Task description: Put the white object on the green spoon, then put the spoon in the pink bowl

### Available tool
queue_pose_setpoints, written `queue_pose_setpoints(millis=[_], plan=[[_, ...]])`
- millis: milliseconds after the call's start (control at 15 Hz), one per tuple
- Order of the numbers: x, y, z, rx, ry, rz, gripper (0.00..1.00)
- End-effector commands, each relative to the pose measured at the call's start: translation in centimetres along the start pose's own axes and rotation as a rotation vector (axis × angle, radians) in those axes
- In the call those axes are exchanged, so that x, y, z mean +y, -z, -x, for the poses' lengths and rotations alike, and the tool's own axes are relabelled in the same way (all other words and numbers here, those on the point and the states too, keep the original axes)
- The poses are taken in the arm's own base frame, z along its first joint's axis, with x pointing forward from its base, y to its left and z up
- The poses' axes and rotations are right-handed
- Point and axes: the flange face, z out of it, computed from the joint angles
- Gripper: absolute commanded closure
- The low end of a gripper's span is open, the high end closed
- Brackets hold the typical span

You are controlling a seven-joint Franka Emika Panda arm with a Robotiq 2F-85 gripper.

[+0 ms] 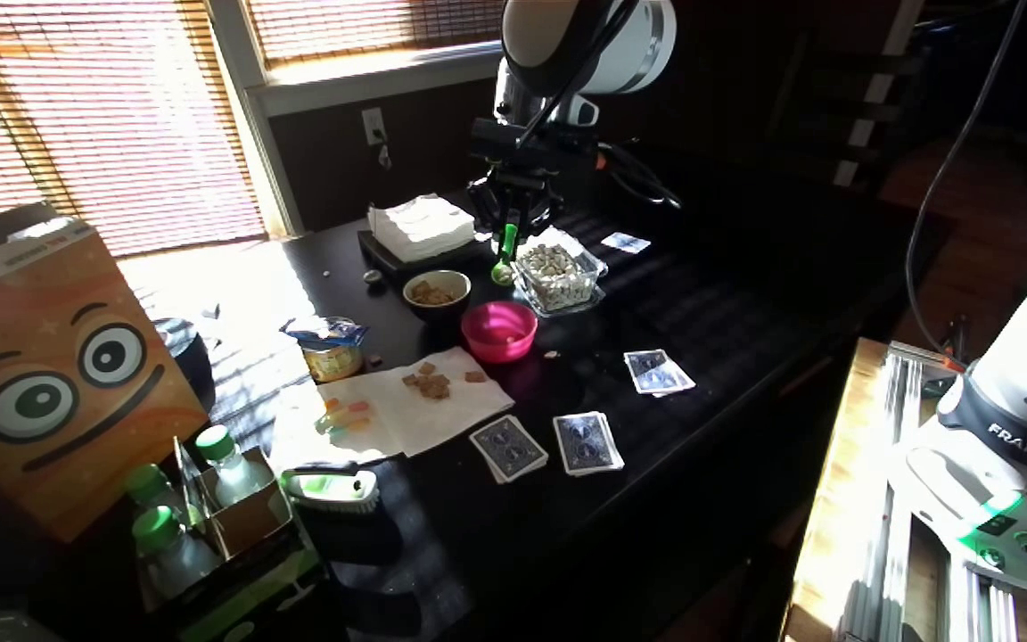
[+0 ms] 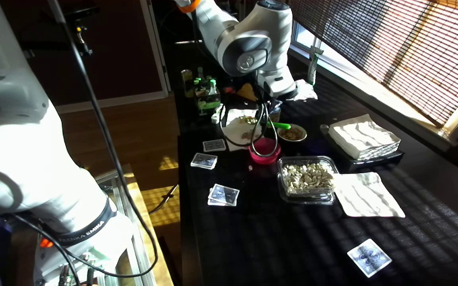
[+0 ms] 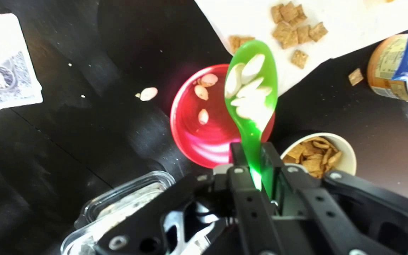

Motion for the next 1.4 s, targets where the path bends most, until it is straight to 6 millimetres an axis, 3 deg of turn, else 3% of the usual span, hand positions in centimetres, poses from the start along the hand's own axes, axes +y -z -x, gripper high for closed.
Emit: queue_pose_setpoints(millis=[0,533,1333], plan=[[-2.1,-1.0,-0.5,0.067,0.107,-0.045,0.96],[-2.3,-3.8,-1.5,0.148,0.358,-0.092,0.96],[-3.1,-5.2,-1.5,0.206,0.679,-0.254,0.96]])
